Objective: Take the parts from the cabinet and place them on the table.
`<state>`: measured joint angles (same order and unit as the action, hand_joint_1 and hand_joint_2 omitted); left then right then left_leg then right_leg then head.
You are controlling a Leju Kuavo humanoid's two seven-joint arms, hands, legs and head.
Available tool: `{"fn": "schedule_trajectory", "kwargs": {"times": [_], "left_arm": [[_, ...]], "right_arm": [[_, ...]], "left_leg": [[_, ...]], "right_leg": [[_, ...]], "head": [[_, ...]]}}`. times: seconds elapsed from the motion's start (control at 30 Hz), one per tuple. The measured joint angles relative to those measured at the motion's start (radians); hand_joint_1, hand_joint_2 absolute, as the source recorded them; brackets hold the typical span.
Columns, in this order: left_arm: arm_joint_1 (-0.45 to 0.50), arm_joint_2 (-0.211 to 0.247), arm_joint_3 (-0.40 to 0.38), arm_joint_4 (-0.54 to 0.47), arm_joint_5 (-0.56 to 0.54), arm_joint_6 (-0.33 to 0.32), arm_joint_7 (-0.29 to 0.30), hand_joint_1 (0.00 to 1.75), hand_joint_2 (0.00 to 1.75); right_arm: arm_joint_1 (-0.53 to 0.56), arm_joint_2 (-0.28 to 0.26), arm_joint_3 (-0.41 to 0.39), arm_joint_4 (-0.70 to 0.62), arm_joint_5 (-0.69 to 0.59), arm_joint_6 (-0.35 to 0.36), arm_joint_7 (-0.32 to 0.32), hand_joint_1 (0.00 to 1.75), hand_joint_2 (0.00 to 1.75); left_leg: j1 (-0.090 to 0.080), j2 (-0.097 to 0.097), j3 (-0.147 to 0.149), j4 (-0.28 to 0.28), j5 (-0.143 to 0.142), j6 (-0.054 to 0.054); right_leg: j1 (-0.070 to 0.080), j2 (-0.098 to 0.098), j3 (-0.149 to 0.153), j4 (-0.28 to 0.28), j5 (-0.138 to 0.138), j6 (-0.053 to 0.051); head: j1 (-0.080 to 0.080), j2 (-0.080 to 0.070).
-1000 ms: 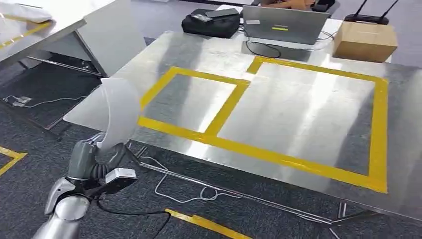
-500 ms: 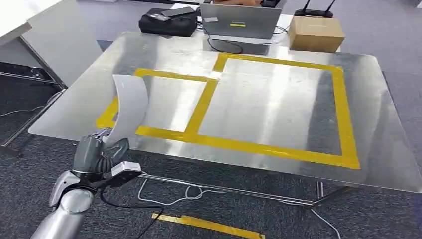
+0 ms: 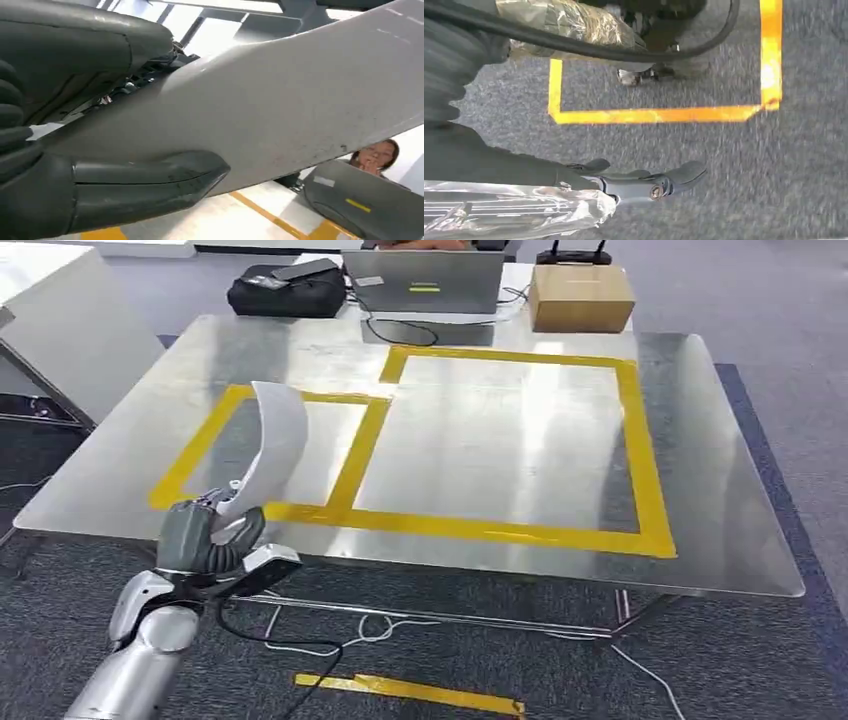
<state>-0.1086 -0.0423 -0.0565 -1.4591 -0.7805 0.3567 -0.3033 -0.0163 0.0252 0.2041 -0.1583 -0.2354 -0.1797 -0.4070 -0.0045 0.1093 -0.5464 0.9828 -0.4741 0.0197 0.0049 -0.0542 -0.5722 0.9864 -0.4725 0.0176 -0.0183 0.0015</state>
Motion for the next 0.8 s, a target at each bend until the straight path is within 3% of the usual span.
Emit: {"fn": "schedule_trajectory", "kwargs": {"times": [0.2, 0.27, 0.37, 0.53, 0.63, 0.73, 0.8], "left_arm": [[-0.084, -0.001, -0.009, 0.105, -0.135, 0.011, 0.109, 1.75, 1.75], [-0.110, -0.002, -0.012, 0.139, -0.156, 0.009, 0.125, 1.75, 1.75], [-0.169, -0.002, -0.027, 0.216, -0.243, -0.030, 0.201, 1.75, 1.75], [-0.297, -0.002, -0.066, 0.424, -0.391, -0.046, 0.296, 1.75, 1.75], [-0.347, -0.002, -0.081, 0.505, -0.416, -0.047, 0.316, 1.75, 1.75], [-0.411, 0.001, -0.107, 0.605, -0.541, -0.077, 0.428, 1.75, 1.75], [-0.441, 0.006, -0.116, 0.653, -0.570, -0.078, 0.453, 1.75, 1.75]], "right_arm": [[-0.003, 0.000, 0.014, 0.000, 0.013, 0.016, 0.006, 0.00, 1.75], [-0.004, 0.000, 0.014, 0.000, 0.014, 0.019, 0.009, 0.00, 1.75], [-0.005, 0.000, 0.021, 0.000, 0.023, 0.026, 0.016, 0.00, 1.75], [-0.014, 0.000, 0.036, 0.000, 0.040, 0.040, 0.030, 0.00, 1.75], [-0.016, 0.000, 0.043, 0.000, 0.044, 0.041, 0.033, 0.00, 1.75], [-0.018, 0.000, 0.047, 0.000, 0.044, 0.051, 0.032, 0.00, 1.75], [-0.019, 0.000, 0.048, 0.000, 0.044, 0.053, 0.031, 0.00, 1.75]], "left_leg": [[0.000, -0.002, -0.003, 0.000, 0.004, -0.012], [0.000, -0.002, -0.003, 0.000, 0.004, -0.013], [0.000, -0.003, -0.005, 0.002, 0.005, -0.013], [-0.002, -0.003, -0.006, 0.003, 0.005, -0.012], [-0.003, -0.002, -0.006, 0.003, 0.005, -0.012], [-0.003, -0.003, -0.007, 0.003, 0.006, -0.011], [-0.003, -0.002, -0.007, 0.003, 0.005, -0.011]], "right_leg": [[0.000, -0.002, -0.002, 0.001, 0.003, -0.004], [0.000, -0.002, -0.003, 0.001, 0.005, -0.004], [-0.001, -0.003, -0.003, 0.001, 0.006, -0.003], [-0.003, -0.002, -0.004, 0.001, 0.009, -0.001], [-0.004, -0.001, -0.004, 0.001, 0.010, -0.001], [-0.004, -0.003, -0.004, 0.001, 0.010, -0.001], [-0.004, -0.002, -0.004, 0.001, 0.010, -0.001]], "head": [[0.000, 0.000], [0.000, 0.000], [0.000, 0.000], [0.001, 0.000], [0.000, 0.000], [0.000, 0.000], [0.000, 0.000]]}}
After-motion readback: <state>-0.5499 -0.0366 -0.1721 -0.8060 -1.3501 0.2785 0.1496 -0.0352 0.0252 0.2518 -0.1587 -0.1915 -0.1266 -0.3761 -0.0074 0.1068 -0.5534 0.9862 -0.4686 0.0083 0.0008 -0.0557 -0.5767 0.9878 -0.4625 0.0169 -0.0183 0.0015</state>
